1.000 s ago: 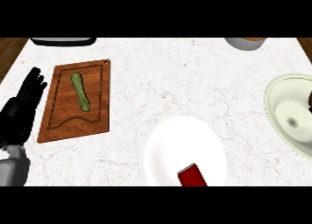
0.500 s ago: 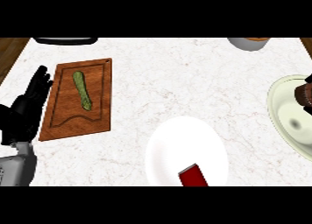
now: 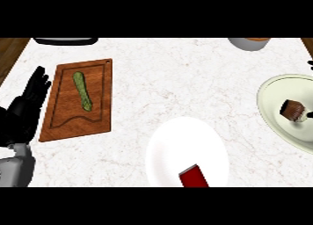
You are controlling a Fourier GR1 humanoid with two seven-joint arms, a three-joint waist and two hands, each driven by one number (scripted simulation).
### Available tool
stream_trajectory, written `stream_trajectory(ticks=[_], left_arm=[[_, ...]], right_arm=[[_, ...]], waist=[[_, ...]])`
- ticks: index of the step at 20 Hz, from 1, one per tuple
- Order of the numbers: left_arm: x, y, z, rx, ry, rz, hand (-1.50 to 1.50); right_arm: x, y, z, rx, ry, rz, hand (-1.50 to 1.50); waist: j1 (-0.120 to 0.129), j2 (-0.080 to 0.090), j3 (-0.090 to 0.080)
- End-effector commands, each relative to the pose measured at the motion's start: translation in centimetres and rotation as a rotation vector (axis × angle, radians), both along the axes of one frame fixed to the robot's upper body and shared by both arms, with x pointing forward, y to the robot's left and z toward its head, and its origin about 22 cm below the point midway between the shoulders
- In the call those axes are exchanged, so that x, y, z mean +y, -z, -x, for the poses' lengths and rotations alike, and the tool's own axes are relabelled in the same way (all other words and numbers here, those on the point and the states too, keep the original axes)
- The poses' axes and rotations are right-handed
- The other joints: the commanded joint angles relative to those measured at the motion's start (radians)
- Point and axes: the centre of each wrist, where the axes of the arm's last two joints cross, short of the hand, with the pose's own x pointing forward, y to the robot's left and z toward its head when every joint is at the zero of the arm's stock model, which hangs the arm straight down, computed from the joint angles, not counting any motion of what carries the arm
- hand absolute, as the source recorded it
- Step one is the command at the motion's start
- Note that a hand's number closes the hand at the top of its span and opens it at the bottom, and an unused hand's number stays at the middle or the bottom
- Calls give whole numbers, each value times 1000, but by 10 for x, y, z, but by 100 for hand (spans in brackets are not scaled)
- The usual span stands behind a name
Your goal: Pick the cupcake from the plate and place it in the bowl
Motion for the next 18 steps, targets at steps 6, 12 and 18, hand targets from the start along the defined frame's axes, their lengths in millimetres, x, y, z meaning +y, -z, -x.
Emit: stream_trajectory(ticks=[6,12,18], left_arm=[[-11,8,4,-9,8,4,0],[1,-4,2,-8,13,-6,0],[8,1,5,-12,-7,-6,0]], right_arm=[[-63,-32,25,-129,69,-592,-150],[-113,-39,80,-63,135,-591,-150],[-133,-42,113,-40,116,-665,-150]], waist=[[-9,0,0],[10,10,4],[-5,11,9]])
